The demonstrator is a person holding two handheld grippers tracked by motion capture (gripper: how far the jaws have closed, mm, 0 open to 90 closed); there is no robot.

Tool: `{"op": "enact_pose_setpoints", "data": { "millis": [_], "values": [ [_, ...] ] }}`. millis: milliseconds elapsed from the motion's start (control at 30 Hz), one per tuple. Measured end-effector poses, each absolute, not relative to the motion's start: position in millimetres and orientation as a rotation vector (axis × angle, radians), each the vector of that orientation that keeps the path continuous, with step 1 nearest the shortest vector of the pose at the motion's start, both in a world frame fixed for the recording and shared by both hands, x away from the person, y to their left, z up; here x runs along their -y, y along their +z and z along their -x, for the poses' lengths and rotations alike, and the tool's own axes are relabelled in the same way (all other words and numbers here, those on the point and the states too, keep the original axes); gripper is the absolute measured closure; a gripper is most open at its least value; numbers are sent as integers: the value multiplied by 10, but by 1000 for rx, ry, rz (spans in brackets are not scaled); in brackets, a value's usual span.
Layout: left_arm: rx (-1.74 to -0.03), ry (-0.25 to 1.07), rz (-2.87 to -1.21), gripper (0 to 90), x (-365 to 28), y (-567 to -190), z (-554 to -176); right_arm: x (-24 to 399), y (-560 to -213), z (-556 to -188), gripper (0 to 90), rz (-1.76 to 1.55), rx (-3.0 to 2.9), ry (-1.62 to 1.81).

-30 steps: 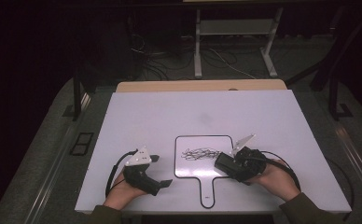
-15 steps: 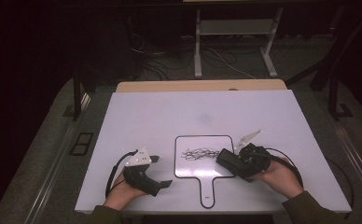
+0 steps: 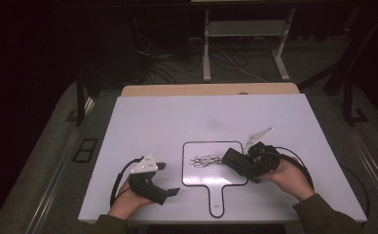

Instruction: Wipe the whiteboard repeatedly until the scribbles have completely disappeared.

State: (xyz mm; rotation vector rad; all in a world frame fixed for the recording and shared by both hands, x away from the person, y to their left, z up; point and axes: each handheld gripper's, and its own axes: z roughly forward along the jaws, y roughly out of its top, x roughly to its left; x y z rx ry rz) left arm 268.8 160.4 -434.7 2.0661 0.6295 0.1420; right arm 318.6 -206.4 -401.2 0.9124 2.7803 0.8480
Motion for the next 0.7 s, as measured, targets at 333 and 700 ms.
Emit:
{"op": "enact_pose_setpoints", "data": {
  "millis": [333, 700],
  "values": [
    [-629, 140, -2059, 0, -1604, -4345, -2685, 1881, -3963, -3359, 385, -893, -2790, 879],
    [-627, 142, -2056, 0, -1612, -4340, -2687, 1649, -3975, -3570, 385, -856, -2805, 863]
  ]
}}
